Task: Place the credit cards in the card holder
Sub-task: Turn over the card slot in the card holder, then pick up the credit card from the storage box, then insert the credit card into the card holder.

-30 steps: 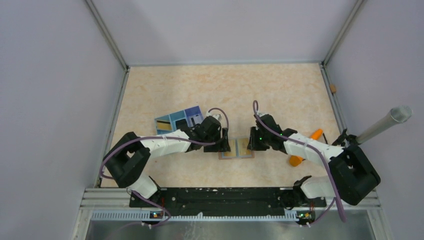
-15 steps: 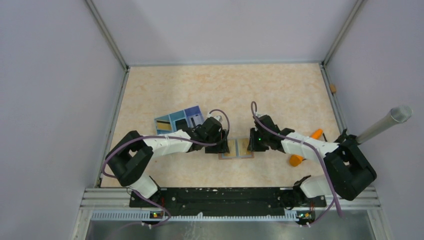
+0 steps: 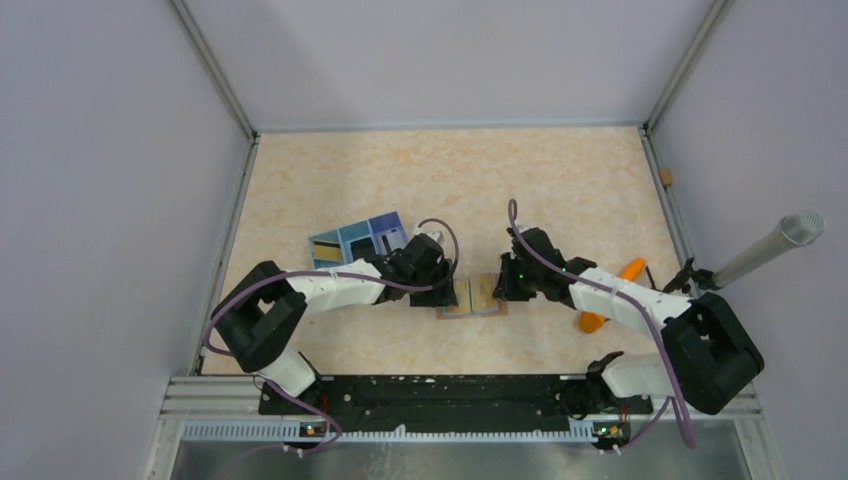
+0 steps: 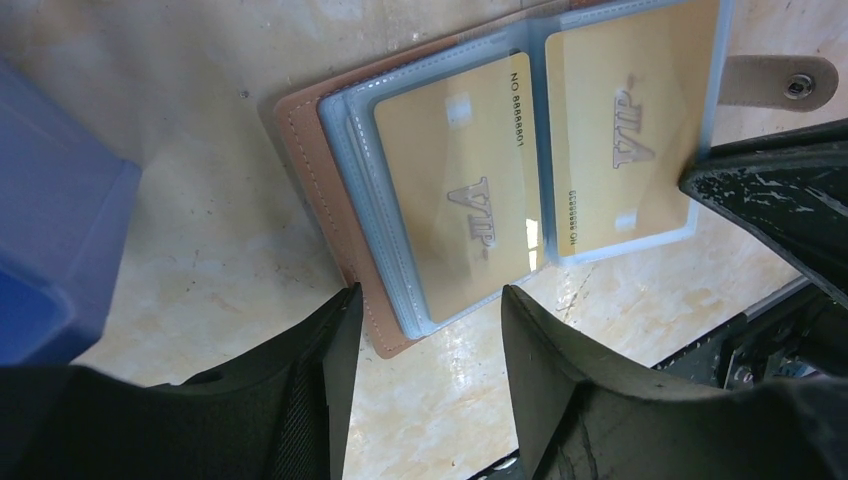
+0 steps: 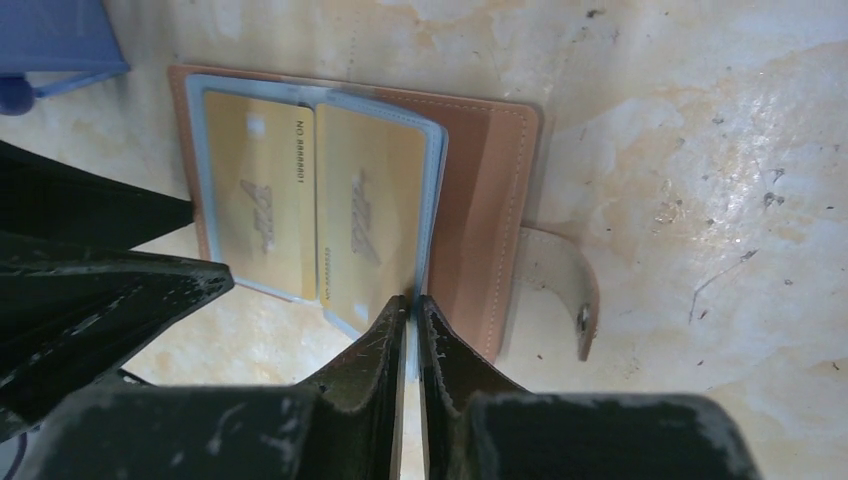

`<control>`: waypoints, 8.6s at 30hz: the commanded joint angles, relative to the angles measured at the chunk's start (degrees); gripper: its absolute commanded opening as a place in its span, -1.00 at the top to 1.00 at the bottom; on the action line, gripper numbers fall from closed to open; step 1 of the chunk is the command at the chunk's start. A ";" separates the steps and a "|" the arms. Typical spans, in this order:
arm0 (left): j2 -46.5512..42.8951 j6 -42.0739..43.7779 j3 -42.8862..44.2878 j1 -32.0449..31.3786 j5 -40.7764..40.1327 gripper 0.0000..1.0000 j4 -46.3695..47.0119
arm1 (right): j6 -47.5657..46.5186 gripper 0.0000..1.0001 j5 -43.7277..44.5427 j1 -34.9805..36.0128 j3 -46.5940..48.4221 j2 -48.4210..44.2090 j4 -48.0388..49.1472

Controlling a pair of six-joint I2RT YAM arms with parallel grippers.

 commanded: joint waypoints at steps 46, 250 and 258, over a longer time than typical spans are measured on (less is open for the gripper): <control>-12.97 3.81 -1.28 5.53 -1.02 -0.47 -5.67 | 4.02 0.04 9.14 8.90 6.26 -2.87 -2.62; -7.61 0.38 -6.16 6.09 11.81 -0.53 10.99 | -3.68 1.00 -30.98 -14.49 -7.06 3.76 17.80; -2.84 0.64 -5.09 5.91 9.10 -0.42 9.03 | -3.37 1.00 -31.45 -15.11 -6.77 6.54 19.51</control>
